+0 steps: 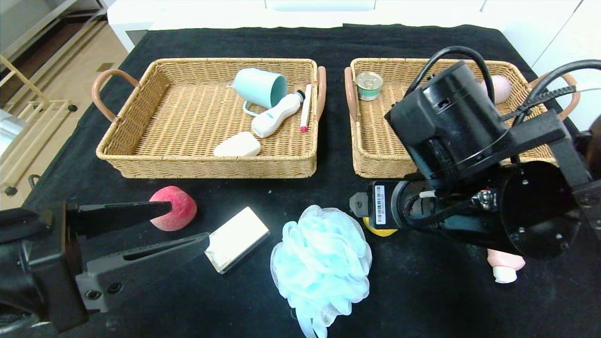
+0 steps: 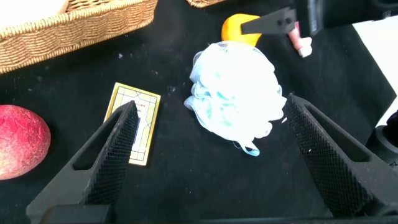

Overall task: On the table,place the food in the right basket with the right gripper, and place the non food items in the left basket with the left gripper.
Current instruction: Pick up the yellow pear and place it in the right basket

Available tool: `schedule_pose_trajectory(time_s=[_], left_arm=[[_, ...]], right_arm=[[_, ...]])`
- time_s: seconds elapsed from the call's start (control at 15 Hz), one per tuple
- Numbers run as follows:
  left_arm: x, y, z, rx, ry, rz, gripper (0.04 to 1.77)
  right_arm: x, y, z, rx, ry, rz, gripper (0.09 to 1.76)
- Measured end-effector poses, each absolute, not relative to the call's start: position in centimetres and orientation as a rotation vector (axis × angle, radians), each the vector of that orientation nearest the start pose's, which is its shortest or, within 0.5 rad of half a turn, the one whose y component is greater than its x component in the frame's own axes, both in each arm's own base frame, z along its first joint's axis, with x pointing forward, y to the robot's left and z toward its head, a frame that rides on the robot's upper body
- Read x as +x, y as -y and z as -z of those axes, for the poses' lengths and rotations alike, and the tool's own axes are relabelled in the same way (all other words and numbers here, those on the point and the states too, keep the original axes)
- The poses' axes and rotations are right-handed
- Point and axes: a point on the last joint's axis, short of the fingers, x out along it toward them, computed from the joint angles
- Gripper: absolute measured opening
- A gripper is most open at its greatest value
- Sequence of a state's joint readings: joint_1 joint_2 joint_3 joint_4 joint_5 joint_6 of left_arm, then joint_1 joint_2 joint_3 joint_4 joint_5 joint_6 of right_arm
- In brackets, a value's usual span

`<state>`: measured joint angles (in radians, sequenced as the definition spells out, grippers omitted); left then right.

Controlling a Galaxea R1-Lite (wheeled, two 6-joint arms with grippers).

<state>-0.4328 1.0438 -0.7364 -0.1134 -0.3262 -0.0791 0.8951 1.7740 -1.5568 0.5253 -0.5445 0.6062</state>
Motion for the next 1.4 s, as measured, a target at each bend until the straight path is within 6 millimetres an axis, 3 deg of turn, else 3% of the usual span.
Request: schedule_pose_trajectory(time_s=[0.93, 1.2, 1.4], left_arm=[[12.2, 6.5, -25.9, -0.064, -0.228, 0.75, 1.72], [12.1, 6.4, -26.0, -0.065, -0.222, 0.751, 1.72], [12.0, 6.4, -26.1, -0.065, -0.218, 0.75, 1.72]], right_arm=[[23.3, -25.2, -23.0, 0.104, -0.699, -0.017, 1.71], [23.8, -25.2, -22.9, 0.117, -0.699, -0.004, 1.71], [23.9, -25.3, -22.8, 0.117, -0.7, 0.0, 1.25]])
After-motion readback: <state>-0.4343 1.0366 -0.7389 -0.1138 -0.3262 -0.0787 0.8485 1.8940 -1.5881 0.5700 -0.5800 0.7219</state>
